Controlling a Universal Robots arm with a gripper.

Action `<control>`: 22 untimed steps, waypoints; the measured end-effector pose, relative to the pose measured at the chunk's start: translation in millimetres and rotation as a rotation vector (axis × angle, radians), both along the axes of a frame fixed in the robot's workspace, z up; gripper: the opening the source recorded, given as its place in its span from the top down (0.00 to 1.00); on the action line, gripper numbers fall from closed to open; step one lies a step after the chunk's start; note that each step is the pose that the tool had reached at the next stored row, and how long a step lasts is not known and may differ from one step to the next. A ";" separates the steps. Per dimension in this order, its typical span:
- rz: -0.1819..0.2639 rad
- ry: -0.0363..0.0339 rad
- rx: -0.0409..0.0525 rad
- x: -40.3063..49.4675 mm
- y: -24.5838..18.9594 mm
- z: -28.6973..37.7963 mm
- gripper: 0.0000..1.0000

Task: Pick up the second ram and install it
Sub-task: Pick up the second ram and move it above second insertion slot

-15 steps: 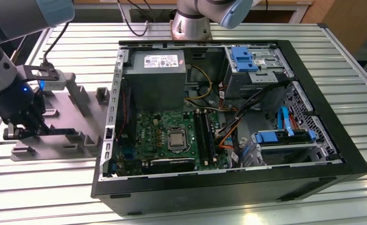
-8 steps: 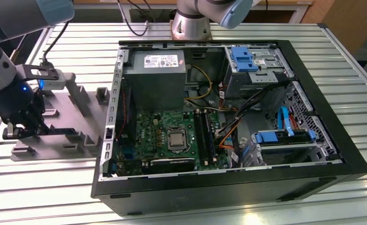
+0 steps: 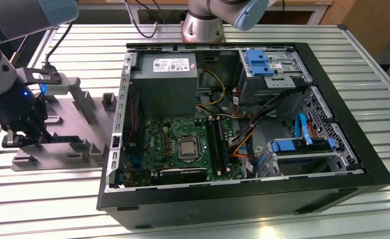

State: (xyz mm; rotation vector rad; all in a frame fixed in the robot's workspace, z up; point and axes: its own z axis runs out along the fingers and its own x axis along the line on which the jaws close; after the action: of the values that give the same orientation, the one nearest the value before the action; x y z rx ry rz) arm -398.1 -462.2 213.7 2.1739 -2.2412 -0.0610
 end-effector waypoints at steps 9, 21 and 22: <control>0.000 0.0002 -0.0012 -0.1 0.0 3.4 0.86; 0.000 0.0000 -0.0011 0.0 0.4 29.5 0.86; 0.000 0.0001 -0.0014 0.0 0.5 33.8 0.86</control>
State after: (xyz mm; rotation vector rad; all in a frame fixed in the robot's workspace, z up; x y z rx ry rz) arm -398.2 -461.8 247.5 2.1731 -2.2405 -0.0594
